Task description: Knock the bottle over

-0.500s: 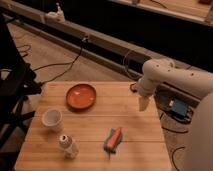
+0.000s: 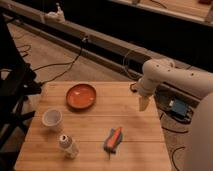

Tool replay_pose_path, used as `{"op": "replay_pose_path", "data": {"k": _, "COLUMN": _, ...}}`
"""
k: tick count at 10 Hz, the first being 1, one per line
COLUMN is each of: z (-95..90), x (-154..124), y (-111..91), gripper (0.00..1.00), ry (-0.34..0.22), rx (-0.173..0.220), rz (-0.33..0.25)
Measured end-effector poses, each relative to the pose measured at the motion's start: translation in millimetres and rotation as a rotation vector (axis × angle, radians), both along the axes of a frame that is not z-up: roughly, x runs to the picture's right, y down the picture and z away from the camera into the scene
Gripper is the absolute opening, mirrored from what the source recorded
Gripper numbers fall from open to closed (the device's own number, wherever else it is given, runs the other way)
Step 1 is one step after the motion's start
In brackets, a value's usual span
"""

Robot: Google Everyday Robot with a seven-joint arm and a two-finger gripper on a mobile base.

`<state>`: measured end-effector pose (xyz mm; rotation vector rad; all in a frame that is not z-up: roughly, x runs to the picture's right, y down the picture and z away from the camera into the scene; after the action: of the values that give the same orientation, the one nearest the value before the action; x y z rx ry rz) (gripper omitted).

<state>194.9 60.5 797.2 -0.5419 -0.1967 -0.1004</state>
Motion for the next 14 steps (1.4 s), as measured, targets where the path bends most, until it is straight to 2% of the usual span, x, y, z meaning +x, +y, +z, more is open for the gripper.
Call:
{"op": "replay_pose_path", "data": {"k": 9, "z": 0.0, "x": 0.0, "y": 0.0, "gripper": 0.78, "ry": 0.0, "rx": 0.0, "rz": 0.0}}
{"op": "replay_pose_path", "data": {"k": 11, "z": 0.0, "x": 0.1, "y": 0.0, "gripper": 0.63, "ry": 0.0, "rx": 0.0, "rz": 0.0}}
{"op": "replay_pose_path", "data": {"k": 12, "z": 0.0, "x": 0.1, "y": 0.0, "gripper": 0.51, "ry": 0.0, "rx": 0.0, "rz": 0.0}}
{"op": "replay_pose_path", "data": {"k": 14, "z": 0.0, "x": 0.2, "y": 0.1, "gripper": 0.33, "ry": 0.0, "rx": 0.0, "rz": 0.0}}
